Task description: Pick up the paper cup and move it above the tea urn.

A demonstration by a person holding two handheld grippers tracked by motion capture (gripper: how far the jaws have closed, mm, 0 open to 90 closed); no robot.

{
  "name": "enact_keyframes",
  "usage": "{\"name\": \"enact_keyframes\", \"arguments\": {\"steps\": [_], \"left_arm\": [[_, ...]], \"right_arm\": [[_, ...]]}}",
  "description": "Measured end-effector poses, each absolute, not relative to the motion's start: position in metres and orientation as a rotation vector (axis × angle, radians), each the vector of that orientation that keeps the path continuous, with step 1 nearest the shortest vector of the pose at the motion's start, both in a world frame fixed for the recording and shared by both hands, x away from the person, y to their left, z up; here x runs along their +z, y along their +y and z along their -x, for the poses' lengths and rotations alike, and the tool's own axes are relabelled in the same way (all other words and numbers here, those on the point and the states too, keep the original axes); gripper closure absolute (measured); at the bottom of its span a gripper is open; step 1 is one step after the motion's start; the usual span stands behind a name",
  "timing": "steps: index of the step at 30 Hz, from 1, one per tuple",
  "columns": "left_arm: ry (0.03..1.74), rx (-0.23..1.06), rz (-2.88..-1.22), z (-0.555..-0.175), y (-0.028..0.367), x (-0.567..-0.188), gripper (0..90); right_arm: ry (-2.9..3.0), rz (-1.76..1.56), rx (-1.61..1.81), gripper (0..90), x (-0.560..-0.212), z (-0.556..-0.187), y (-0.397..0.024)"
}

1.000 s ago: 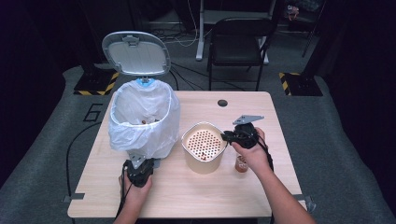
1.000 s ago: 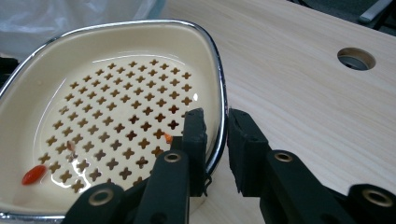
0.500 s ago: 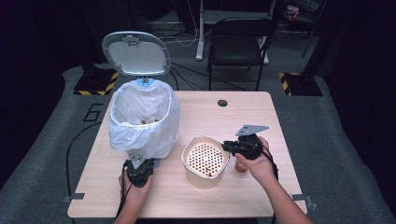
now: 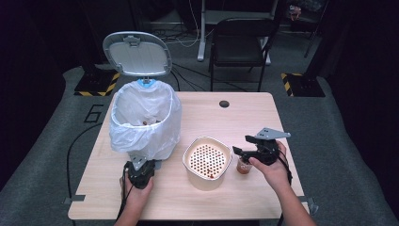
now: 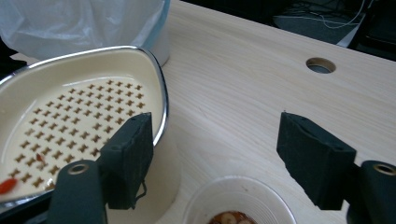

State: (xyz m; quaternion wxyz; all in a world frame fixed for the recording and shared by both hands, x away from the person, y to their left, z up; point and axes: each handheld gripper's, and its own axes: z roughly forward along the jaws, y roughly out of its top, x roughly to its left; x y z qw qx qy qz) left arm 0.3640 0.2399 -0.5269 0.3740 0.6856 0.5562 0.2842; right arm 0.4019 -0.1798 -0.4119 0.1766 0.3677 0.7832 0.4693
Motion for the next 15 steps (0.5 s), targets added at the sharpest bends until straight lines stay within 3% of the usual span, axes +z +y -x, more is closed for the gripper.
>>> {"name": "enact_keyframes", "arguments": {"steps": [2,5,15], "left_arm": [[1.424,0.728,-1.756,-0.364,0.24,-0.527,69.7],[1.424,0.728,-1.756,-0.364,0.24,-0.527,69.7],[1.424,0.727,-1.755,-0.364,0.24,-0.527,69.7]], "right_arm": [[2.209,-1.044,1.326,25.2,-0.414,-0.4,-0.182],[2.201,-1.065,1.274,15.5,-0.427,-0.397,-0.191],[2.244,-1.103,1.217,15.3,-0.455,-0.395,-0.193]]}}
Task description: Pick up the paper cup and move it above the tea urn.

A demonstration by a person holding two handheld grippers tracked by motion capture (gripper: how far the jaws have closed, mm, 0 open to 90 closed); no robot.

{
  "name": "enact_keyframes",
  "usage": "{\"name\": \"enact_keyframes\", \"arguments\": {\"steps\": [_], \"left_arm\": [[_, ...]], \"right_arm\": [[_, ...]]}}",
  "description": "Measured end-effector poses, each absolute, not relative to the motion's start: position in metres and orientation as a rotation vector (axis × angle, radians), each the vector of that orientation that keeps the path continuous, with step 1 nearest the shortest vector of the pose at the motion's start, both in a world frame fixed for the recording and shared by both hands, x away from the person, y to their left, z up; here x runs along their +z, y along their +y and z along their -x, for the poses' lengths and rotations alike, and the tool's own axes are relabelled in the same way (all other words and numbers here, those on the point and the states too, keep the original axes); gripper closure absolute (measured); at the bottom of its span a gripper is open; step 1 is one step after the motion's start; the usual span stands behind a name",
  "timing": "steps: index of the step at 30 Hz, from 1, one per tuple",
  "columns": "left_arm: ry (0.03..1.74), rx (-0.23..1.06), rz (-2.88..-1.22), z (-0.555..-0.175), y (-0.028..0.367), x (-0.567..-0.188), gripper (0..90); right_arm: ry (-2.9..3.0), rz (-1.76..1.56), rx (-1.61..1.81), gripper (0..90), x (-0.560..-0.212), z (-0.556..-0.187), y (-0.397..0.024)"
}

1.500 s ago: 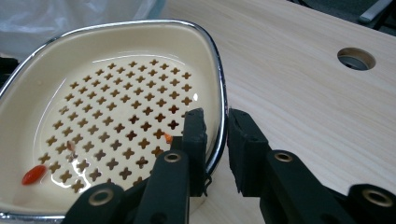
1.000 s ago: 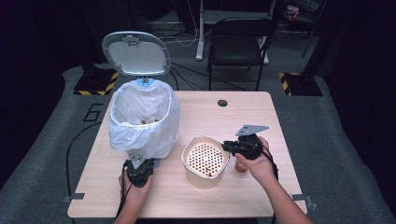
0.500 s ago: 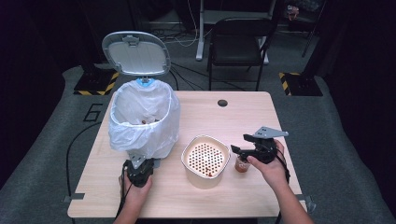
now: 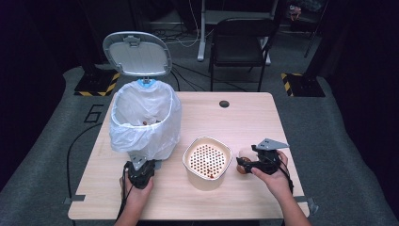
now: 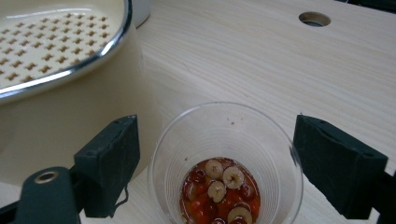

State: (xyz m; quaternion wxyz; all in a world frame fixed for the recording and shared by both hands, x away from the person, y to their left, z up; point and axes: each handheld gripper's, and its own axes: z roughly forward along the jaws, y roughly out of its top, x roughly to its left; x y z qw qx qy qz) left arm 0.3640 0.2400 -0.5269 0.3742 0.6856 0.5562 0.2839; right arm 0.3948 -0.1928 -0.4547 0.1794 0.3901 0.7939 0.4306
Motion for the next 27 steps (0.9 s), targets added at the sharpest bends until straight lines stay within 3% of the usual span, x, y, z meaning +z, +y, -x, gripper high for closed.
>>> {"name": "enact_keyframes", "arguments": {"steps": [19,27], "left_arm": [[1.424,0.729,-1.755,-0.364,0.24,-0.527,69.7],[1.424,0.726,-1.754,-0.364,0.24,-0.527,69.7]], "right_arm": [[2.281,-1.092,1.159,23.5,-0.482,-0.397,-0.192],[2.304,-1.074,1.142,34.2,-0.484,-0.398,-0.193]]}}
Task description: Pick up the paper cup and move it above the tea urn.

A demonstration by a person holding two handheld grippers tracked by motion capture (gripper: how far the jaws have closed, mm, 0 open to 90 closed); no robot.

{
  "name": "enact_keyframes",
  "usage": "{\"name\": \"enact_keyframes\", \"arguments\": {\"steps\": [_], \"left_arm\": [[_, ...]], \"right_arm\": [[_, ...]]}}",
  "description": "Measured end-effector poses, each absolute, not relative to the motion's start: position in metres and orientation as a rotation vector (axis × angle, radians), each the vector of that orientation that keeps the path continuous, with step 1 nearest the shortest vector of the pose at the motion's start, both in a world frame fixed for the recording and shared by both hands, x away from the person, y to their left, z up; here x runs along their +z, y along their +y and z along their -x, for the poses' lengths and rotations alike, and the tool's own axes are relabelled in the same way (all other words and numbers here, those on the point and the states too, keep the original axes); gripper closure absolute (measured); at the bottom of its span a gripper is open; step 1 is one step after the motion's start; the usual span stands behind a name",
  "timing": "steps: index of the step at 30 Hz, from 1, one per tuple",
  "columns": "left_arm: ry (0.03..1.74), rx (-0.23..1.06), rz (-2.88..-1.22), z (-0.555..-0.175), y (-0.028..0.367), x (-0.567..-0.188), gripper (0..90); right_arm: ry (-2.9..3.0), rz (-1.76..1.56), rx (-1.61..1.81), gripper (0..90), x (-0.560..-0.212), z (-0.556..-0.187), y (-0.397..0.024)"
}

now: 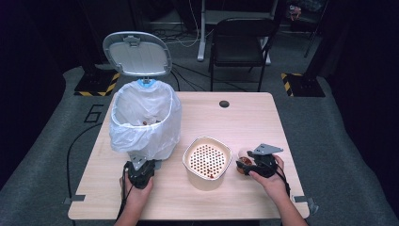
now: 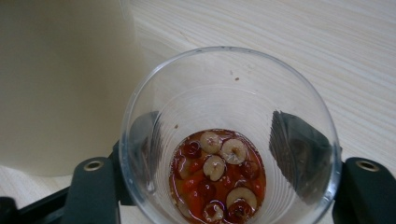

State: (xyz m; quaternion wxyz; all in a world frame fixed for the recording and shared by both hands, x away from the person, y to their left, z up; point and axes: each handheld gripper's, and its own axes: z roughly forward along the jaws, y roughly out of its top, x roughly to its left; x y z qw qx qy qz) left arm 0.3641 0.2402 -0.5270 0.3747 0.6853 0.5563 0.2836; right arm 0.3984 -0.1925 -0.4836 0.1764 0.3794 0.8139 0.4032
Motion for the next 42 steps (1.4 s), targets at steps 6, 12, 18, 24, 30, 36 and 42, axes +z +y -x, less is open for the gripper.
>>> {"name": "enact_keyframes", "arguments": {"steps": [6,12,18,24,30,36,42], "left_arm": [[1.424,0.726,-1.755,-0.364,0.24,-0.527,69.7],[1.424,0.726,-1.755,-0.364,0.24,-0.527,69.7],[1.424,0.726,-1.755,-0.364,0.24,-0.527,69.7],[1.424,0.727,-1.755,-0.364,0.24,-0.527,69.7],[1.424,0.727,-1.756,-0.364,0.24,-0.527,69.7],[1.424,0.727,-1.755,-0.364,0.24,-0.527,69.7],[1.424,0.73,-1.756,-0.364,0.24,-0.527,69.7]], "right_arm": [[2.298,-1.067,1.147,35.3,-0.478,-0.401,-0.194],[2.296,-1.029,1.156,35.7,-0.459,-0.407,-0.199],[2.287,-0.962,1.153,36.2,-0.436,-0.419,-0.198],[2.303,-0.909,1.123,36.5,-0.421,-0.431,-0.194],[2.332,-0.86,1.098,36.6,-0.406,-0.446,-0.183],[2.335,-0.809,1.131,36.6,-0.397,-0.455,-0.171],[2.348,-0.754,1.147,36.4,-0.39,-0.462,-0.161]]}}
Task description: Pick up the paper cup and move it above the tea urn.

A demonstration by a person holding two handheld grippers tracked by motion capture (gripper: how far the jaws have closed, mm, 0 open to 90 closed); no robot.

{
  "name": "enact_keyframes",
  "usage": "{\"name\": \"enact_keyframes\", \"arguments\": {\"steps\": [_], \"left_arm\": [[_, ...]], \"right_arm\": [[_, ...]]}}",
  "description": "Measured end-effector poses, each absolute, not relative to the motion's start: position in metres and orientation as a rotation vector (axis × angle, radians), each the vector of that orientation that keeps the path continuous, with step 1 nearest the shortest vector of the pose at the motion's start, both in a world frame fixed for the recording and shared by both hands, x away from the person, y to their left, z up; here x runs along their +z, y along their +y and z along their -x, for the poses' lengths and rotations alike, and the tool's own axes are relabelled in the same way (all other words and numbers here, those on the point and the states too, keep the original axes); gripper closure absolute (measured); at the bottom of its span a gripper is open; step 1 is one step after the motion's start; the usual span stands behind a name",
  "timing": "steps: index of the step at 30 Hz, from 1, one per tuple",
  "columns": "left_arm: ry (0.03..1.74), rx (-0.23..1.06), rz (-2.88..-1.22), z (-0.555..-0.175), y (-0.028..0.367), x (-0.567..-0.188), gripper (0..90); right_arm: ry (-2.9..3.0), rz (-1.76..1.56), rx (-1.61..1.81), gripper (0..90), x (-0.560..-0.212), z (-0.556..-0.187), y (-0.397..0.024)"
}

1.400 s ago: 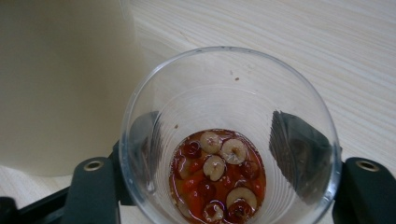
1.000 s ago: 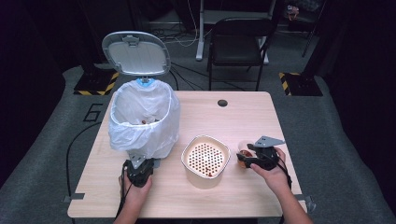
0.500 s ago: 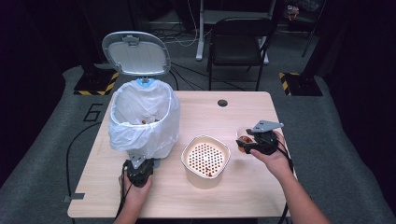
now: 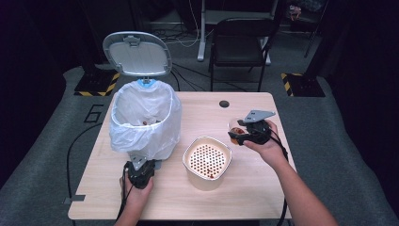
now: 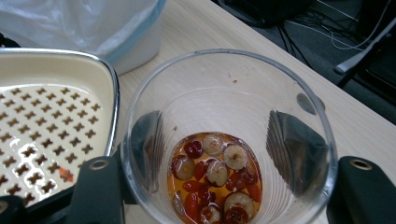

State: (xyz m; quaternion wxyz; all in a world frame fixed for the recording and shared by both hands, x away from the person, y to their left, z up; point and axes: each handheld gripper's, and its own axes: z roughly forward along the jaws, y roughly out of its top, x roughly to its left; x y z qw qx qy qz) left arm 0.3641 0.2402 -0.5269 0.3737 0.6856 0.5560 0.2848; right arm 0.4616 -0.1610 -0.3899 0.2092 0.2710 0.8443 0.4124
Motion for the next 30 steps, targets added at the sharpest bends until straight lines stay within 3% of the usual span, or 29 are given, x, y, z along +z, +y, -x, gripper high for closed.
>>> {"name": "enact_keyframes", "arguments": {"steps": [16,30], "left_arm": [[1.424,0.726,-1.754,-0.364,0.24,-0.527,69.7],[1.424,0.728,-1.755,-0.364,0.24,-0.527,69.7]], "right_arm": [[2.34,-0.661,1.242,36.6,-0.371,-0.471,-0.148],[2.318,-0.39,1.174,38.6,-0.359,-0.456,-0.127]]}}
